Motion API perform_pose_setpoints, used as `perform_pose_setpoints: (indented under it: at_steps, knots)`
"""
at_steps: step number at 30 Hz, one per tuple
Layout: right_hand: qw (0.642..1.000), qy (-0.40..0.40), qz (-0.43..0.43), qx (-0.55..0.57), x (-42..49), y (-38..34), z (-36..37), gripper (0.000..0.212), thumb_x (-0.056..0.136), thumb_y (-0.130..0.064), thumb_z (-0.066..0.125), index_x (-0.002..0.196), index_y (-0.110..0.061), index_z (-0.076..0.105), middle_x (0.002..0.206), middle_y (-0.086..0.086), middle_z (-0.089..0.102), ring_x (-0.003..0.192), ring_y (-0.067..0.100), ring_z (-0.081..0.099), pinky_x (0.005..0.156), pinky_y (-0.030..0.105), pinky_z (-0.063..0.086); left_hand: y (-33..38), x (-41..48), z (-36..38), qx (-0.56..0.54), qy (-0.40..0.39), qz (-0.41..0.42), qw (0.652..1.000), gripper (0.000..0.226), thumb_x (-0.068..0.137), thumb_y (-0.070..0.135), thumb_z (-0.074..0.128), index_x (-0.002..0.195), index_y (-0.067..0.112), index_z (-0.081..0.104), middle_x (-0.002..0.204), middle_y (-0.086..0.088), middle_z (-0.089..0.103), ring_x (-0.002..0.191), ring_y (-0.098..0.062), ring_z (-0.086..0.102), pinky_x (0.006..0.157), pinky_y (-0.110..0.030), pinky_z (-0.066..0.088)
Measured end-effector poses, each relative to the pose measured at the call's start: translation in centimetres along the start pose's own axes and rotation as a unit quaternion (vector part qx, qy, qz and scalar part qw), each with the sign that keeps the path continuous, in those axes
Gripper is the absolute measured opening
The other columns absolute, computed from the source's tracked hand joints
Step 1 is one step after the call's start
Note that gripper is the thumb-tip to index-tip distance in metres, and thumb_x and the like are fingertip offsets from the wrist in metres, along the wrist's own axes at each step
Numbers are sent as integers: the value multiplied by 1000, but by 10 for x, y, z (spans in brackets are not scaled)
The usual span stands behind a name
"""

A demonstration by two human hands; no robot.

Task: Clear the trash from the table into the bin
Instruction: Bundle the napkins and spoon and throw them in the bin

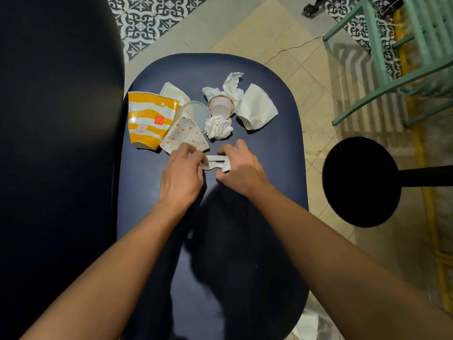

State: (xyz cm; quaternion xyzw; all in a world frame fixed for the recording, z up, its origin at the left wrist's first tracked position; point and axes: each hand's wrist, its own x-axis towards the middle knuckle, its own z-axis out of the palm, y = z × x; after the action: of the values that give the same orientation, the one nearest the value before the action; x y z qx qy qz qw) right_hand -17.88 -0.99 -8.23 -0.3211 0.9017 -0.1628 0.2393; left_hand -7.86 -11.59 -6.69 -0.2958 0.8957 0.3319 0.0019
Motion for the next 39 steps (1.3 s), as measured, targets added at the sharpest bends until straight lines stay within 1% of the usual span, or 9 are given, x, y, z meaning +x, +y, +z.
perform_pose_setpoints:
  at_steps: [6,9,12,15,21,26,30,33,39]
  knots:
    - [990,-5,-14,-144,7,0,12,24,88,-10,47,111,-7,54,114,13,47,101,28,49,72,30,38,-3,0,0,4,28,-15,999,22,94,12,44,85,-1,59,95,-14,51,93,-29,49,73,-36,40]
    - [985,29,-50,-162,9,-3,13,22,59,-7,73,78,-6,63,84,13,57,72,28,57,56,28,49,-2,2,-1,-14,34,-22,999,20,92,15,48,90,0,61,95,-13,50,91,-28,51,74,-33,40]
    - [980,1,-44,-193,2,4,14,31,38,-13,81,58,-11,57,66,6,54,55,23,52,46,21,32,3,8,-4,-27,35,-23,999,16,87,18,58,96,6,63,99,-11,52,95,-26,51,76,-32,40]
    - [978,-31,-53,-200,-10,12,10,36,40,-18,85,62,-10,58,68,6,55,58,23,53,48,23,31,14,16,-7,-28,37,-21,999,17,87,19,59,101,8,62,104,-10,52,98,-26,51,76,-32,40]
    - [974,68,-72,-203,-15,20,-3,26,47,-10,76,58,-15,54,53,-2,51,50,17,50,44,19,21,37,36,-7,-14,44,-6,999,49,86,9,59,131,20,43,129,-9,43,97,-35,56,75,-42,45]
    - [982,70,-34,-175,-26,34,-12,22,60,-9,76,65,-12,55,57,-1,54,62,20,52,41,16,10,48,54,10,5,8,9,1000,57,89,7,50,137,31,30,144,-5,28,112,-30,50,80,-35,41]
    - [987,0,-20,-157,-33,41,-20,11,89,-17,55,98,-11,53,83,5,51,70,21,41,56,28,29,48,66,25,69,-15,-2,998,48,88,6,52,132,19,37,132,-14,35,105,-36,49,73,-41,48]
    - [992,5,-10,-130,-36,44,-22,14,90,-11,51,103,-8,49,86,12,57,69,25,38,63,32,30,50,68,32,87,-13,-29,996,38,90,8,51,126,12,40,120,-16,39,99,-36,48,67,-40,41]
    - [995,11,-22,-101,-39,49,-18,22,92,-11,49,114,-11,49,94,12,63,82,29,54,74,32,27,49,62,43,135,-26,-21,990,36,89,1,52,123,5,42,117,-21,47,102,-37,47,69,-42,42]
